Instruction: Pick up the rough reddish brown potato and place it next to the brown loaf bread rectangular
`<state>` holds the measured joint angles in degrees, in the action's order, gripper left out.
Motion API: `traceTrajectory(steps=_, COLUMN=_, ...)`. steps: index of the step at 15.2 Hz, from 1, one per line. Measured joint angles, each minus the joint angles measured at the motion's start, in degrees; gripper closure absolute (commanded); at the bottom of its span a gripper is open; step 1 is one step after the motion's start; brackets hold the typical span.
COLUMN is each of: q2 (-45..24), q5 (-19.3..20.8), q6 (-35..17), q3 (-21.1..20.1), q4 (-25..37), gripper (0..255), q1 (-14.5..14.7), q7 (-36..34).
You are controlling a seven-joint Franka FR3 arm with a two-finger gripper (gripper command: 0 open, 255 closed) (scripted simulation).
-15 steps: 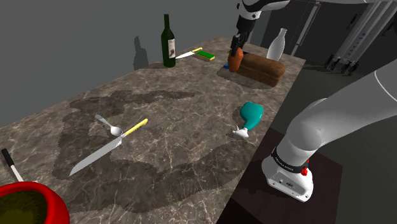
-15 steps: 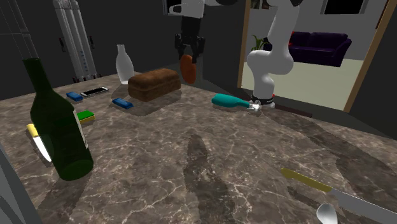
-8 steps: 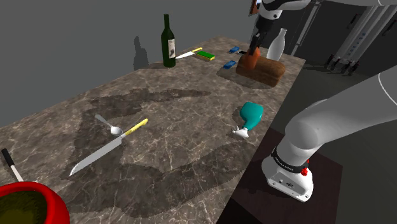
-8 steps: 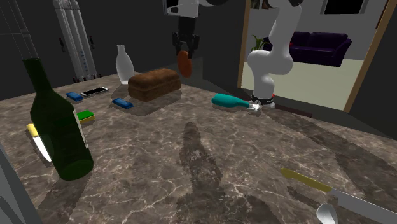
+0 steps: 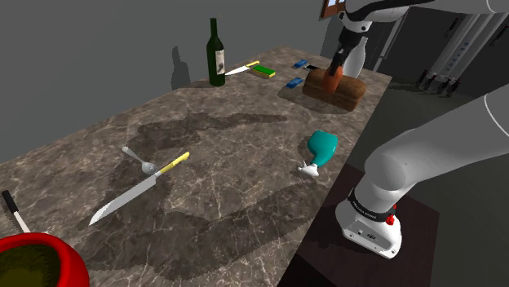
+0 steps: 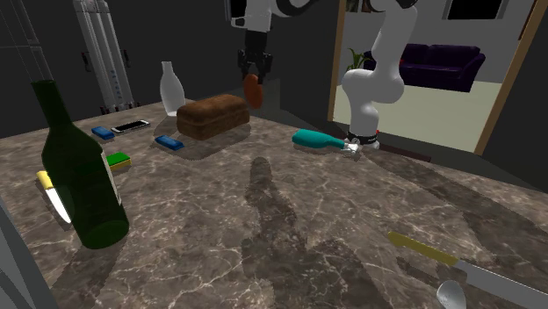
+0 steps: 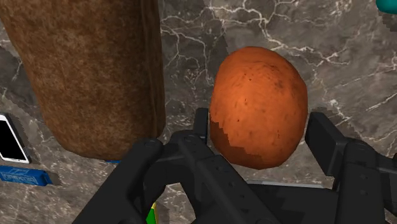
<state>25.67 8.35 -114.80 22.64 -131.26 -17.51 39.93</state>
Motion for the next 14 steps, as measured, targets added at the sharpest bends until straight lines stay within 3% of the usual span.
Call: traceTrajectory(steps=14, q2=-2.86, q5=0.22, q6=-11.28, q3=1.80, q4=-8.49, gripper=255, q1=-0.10, q7=0.61)
